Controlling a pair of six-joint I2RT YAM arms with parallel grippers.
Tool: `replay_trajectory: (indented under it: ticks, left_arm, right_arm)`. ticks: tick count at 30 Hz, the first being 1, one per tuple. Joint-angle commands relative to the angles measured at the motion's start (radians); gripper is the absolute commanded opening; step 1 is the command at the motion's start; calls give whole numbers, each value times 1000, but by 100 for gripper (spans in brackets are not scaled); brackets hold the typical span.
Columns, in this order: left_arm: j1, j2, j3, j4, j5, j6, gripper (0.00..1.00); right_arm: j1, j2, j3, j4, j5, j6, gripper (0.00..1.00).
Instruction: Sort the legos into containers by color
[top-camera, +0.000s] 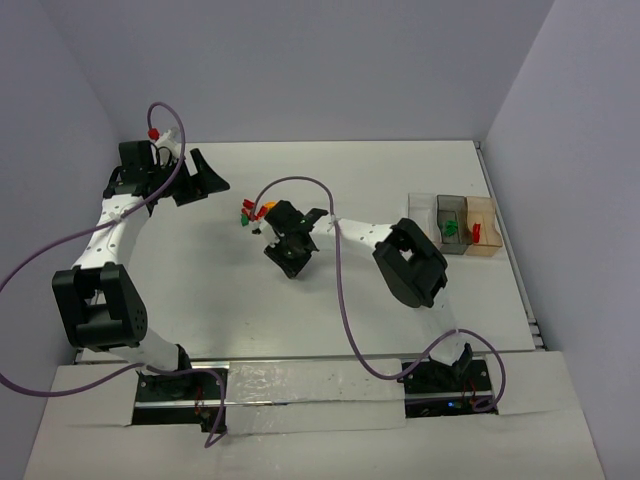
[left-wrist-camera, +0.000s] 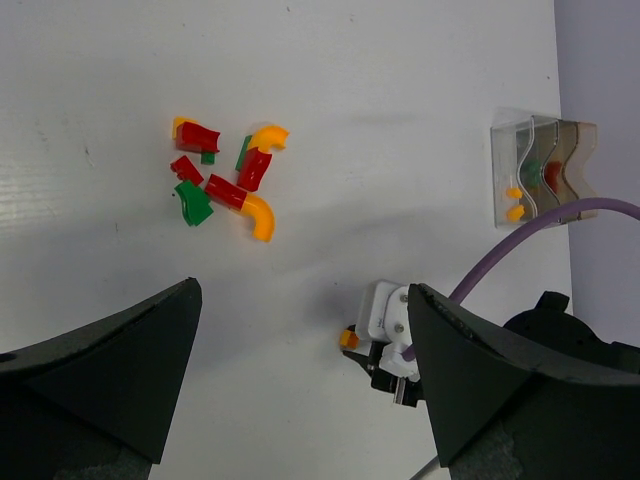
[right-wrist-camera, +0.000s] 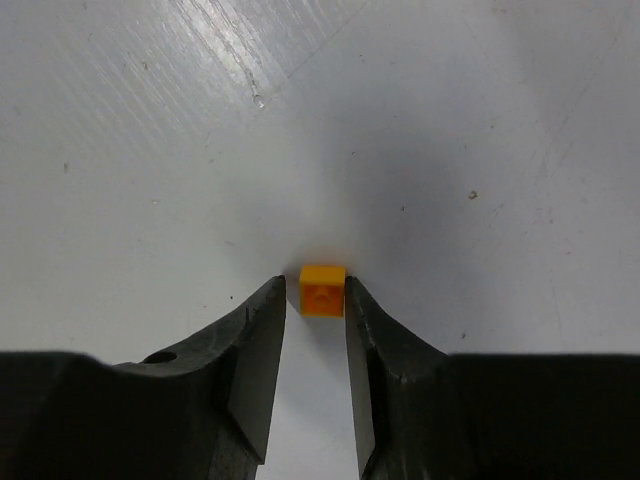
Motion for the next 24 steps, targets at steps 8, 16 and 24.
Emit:
replay_trajectory:
  ticks: [8, 16, 24]
  left_arm:
    - [-1, 15, 27, 7, 36, 9, 93]
    - [-139, -1, 22, -38, -67, 144, 94]
    - [-273, 41, 50, -45, -215, 211, 95]
  right_arm:
    - [-23, -132, -68, 14, 20, -17, 0]
    - [-395, -420, -150, -78, -96, -76, 0]
    - [-714, -508, -146, -173, -20, -217, 0]
